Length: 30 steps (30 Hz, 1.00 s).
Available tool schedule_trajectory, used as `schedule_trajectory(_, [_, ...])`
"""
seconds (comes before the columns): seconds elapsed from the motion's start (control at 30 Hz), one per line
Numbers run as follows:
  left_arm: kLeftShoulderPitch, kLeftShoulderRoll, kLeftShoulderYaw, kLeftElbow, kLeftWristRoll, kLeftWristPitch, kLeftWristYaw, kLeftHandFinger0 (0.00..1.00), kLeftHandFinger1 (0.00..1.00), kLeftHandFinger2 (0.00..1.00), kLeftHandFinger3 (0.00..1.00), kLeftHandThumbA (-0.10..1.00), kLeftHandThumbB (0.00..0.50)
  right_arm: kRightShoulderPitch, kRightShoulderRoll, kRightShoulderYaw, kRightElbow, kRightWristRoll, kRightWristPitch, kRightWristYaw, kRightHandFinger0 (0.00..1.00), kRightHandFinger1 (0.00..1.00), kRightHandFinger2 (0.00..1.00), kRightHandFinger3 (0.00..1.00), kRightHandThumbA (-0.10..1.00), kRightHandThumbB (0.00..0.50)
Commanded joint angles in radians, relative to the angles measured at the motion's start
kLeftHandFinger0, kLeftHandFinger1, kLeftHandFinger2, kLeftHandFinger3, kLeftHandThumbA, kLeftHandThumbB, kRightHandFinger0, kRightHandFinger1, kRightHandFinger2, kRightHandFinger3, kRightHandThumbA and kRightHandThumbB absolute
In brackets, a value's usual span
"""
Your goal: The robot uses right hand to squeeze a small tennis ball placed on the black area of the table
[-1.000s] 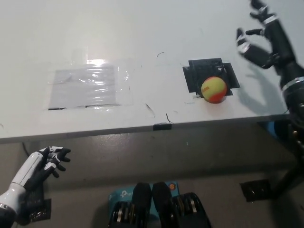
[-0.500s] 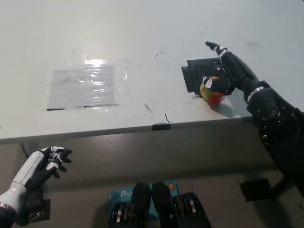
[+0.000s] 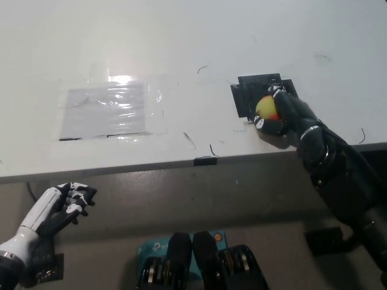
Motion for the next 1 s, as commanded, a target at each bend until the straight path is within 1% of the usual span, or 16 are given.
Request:
schedule_trajectory(0.0, [-0.033, 0.011, 0.011, -0.038, -0.002, 0.004, -0.015, 0.44, 0.50, 0.57, 0.67, 0.78, 0.000, -0.054, 0.013, 0.005, 0.066, -0.034, -0.077, -0.033, 1.00, 1.00, 1.00, 1.00, 0.42, 0.450])
schedule_trajectory(0.2, [-0.049, 0.008, 0.011, -0.005, -0.001, -0.032, -0.018, 0.43, 0.49, 0.56, 0.68, 0.82, 0.003, -0.047, 0.039, 0.018, 0.096, -0.017, -0.119, 0.044, 1.00, 1.00, 1.00, 1.00, 0.24, 0.357])
schedule_trajectory(0.23, [-0.049, 0.009, 0.010, -0.001, 0.001, -0.036, -0.017, 0.44, 0.49, 0.57, 0.69, 0.84, 0.004, -0.053, 0.035, 0.040, 0.098, -0.036, -0.097, 0.073, 0.85, 1.00, 1.00, 1.00, 0.24, 0.321])
schedule_trajectory(0.27, [-0.050, 0.008, 0.011, 0.000, 0.002, -0.035, -0.016, 0.44, 0.49, 0.57, 0.69, 0.84, 0.004, -0.058, 0.021, 0.073, 0.105, -0.058, -0.127, 0.104, 0.71, 0.95, 1.00, 1.00, 0.19, 0.223])
schedule_trajectory(0.3, [-0.050, 0.007, 0.012, 0.001, 0.002, -0.034, -0.015, 0.44, 0.49, 0.56, 0.68, 0.84, 0.013, -0.057, 0.013, 0.086, 0.109, -0.062, -0.137, 0.127, 0.48, 0.70, 1.00, 1.00, 0.11, 0.190])
schedule_trajectory(0.33, [-0.054, 0.008, 0.015, 0.003, 0.001, -0.033, -0.015, 0.44, 0.48, 0.56, 0.68, 0.85, 0.014, -0.066, 0.011, 0.092, 0.120, -0.059, -0.144, 0.133, 0.35, 0.55, 0.99, 1.00, 0.09, 0.166])
schedule_trajectory(0.37, [-0.057, 0.007, 0.016, 0.009, -0.002, -0.041, -0.014, 0.43, 0.48, 0.56, 0.67, 0.84, 0.008, -0.067, -0.009, 0.163, 0.122, -0.128, -0.155, 0.144, 0.07, 0.25, 0.69, 1.00, -0.08, 0.016])
schedule_trajectory(0.43, [-0.058, 0.009, 0.022, 0.016, -0.007, -0.048, -0.013, 0.42, 0.48, 0.56, 0.67, 0.84, 0.009, -0.068, -0.025, 0.250, 0.132, -0.211, -0.175, 0.112, 0.00, 0.15, 0.43, 1.00, -0.10, 0.000])
schedule_trajectory(0.47, [-0.060, 0.006, 0.025, 0.022, -0.018, -0.060, -0.015, 0.42, 0.48, 0.55, 0.66, 0.83, 0.014, -0.061, -0.028, 0.264, 0.134, -0.225, -0.184, 0.075, 0.00, 0.07, 0.31, 0.63, -0.10, 0.000])
schedule_trajectory(0.5, [-0.060, 0.006, 0.026, 0.023, -0.018, -0.061, -0.015, 0.42, 0.47, 0.55, 0.66, 0.83, 0.013, -0.064, -0.029, 0.271, 0.137, -0.222, -0.184, 0.073, 0.01, 0.12, 0.35, 0.53, -0.10, 0.000])
schedule_trajectory(0.53, [-0.063, 0.007, 0.025, 0.031, -0.015, -0.065, -0.015, 0.41, 0.47, 0.55, 0.65, 0.86, 0.030, -0.050, -0.034, 0.279, 0.143, -0.244, -0.216, -0.021, 0.00, 0.05, 0.22, 0.20, -0.10, 0.000])
schedule_trajectory(0.57, [-0.066, 0.008, 0.024, 0.038, -0.013, -0.070, -0.015, 0.40, 0.47, 0.55, 0.65, 0.87, 0.042, -0.038, -0.040, 0.277, 0.149, -0.254, -0.247, -0.094, 0.00, 0.07, 0.34, 0.12, -0.10, 0.000])
schedule_trajectory(0.63, [-0.065, 0.005, 0.023, 0.033, -0.007, -0.059, -0.012, 0.40, 0.47, 0.55, 0.64, 0.88, 0.036, -0.027, -0.047, 0.271, 0.161, -0.264, -0.292, -0.182, 0.00, 0.28, 0.62, 0.22, -0.10, 0.000])
schedule_trajectory(0.83, [-0.065, 0.005, 0.023, 0.040, -0.007, -0.056, -0.012, 0.40, 0.45, 0.53, 0.63, 0.88, 0.050, 0.003, -0.039, 0.179, 0.225, -0.225, -0.475, -0.446, 0.00, 0.29, 0.55, 0.15, -0.10, 0.031])
schedule_trajectory(0.9, [-0.050, 0.005, 0.023, 0.041, 0.000, -0.065, -0.005, 0.39, 0.45, 0.52, 0.62, 0.89, 0.063, 0.021, -0.032, 0.136, 0.219, -0.191, -0.499, -0.454, 0.00, 0.33, 0.66, 0.38, -0.10, 0.045])
schedule_trajectory(0.97, [-0.049, 0.007, 0.023, 0.041, 0.000, -0.066, -0.007, 0.38, 0.44, 0.51, 0.61, 0.90, 0.056, 0.029, -0.027, 0.101, 0.214, -0.175, -0.519, -0.473, 0.00, 0.29, 0.61, 0.42, -0.10, 0.071])
